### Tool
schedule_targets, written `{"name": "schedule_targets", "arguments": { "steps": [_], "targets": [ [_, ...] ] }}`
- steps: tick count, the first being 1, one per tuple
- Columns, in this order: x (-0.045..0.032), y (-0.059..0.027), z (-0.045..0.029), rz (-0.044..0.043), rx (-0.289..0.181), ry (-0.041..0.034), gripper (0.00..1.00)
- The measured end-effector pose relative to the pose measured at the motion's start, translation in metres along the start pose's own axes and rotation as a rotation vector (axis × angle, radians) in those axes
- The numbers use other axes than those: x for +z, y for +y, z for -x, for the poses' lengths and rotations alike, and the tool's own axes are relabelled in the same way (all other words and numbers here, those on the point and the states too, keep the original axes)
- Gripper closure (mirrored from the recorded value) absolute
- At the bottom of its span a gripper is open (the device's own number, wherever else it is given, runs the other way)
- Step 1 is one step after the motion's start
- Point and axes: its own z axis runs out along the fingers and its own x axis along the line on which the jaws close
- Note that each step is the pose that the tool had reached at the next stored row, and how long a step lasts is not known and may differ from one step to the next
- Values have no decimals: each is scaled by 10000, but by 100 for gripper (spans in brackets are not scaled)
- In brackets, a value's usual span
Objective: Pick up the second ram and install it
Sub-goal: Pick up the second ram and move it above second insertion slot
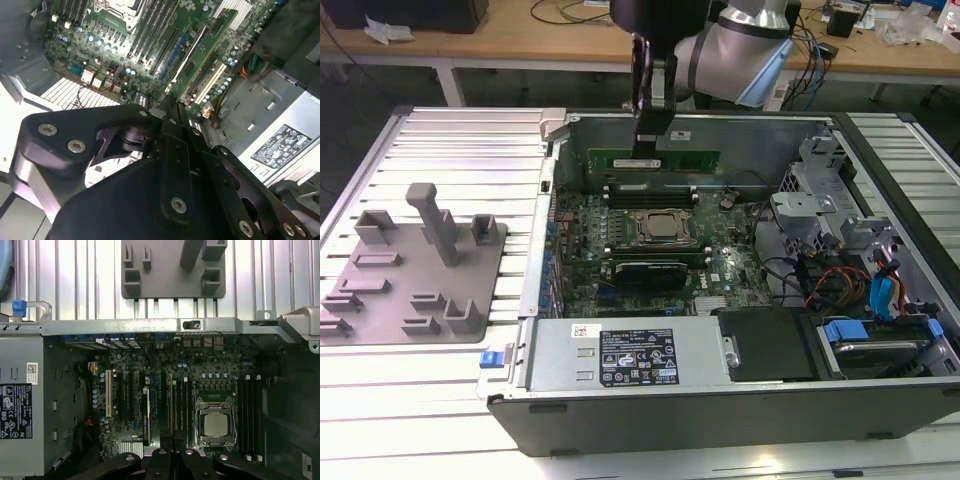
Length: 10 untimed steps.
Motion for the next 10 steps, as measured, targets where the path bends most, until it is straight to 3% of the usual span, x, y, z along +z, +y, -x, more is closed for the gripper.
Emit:
{"name": "schedule_targets", "arguments": {
  "steps": [3,10],
  "targets": [
    [96,-3,13,1,-1,0,91],
    [240,-22,35,0,-1,-3,91]
  ]
}}
